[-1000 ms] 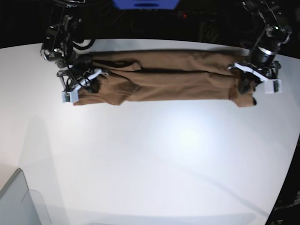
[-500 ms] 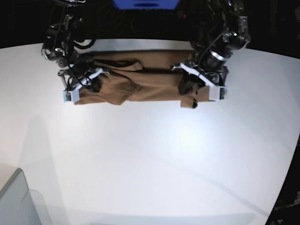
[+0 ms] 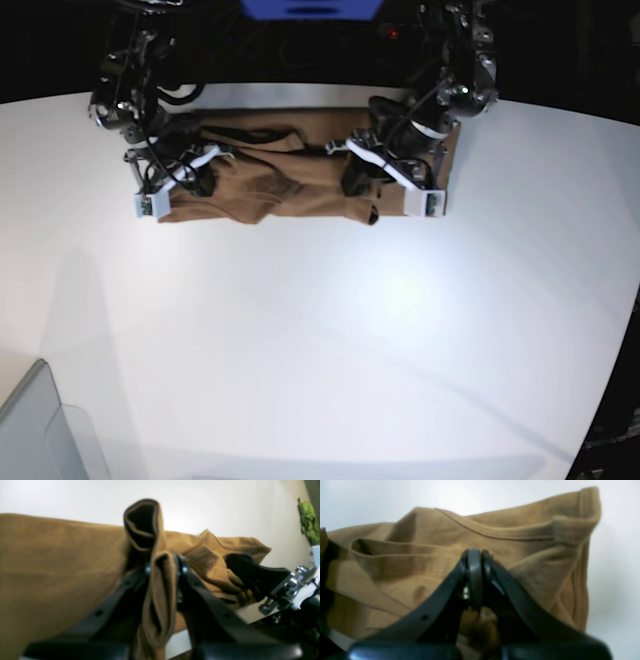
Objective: Layout the t-shirt on the table in an organized manner, then fold the t-shirt properly
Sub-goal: 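Fold the strip end in the left gripper toward the right gripper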
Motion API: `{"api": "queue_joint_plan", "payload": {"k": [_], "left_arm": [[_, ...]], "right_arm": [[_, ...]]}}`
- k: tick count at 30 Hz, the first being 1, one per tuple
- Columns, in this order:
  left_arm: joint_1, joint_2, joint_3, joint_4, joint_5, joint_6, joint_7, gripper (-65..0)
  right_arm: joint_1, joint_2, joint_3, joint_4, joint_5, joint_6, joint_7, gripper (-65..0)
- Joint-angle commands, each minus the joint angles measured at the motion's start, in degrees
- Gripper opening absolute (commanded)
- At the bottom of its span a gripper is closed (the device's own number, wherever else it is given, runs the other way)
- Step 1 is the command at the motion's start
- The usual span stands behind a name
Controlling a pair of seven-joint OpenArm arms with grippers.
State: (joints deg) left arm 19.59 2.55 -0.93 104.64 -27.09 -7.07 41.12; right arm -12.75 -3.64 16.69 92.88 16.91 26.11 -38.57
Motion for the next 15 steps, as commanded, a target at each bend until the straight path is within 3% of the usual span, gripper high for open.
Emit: {"api": "queue_joint_plan", "payload": {"k": [1, 15], "left_arm": [[-1.00, 0.13, 0.27, 0.81, -0.82, -0.36, -0.99, -65.0], [-3.64, 0.13, 5.37, -1.30, -0.73, 0.08, -0.99, -65.0]], "right_arm": [[0.23, 0.25, -0.03, 0.88, 0.72, 0.22, 0.37, -65.0], [0.40, 0.34, -0.12, 1.05, 0.72, 0.22, 0.28, -65.0]]}}
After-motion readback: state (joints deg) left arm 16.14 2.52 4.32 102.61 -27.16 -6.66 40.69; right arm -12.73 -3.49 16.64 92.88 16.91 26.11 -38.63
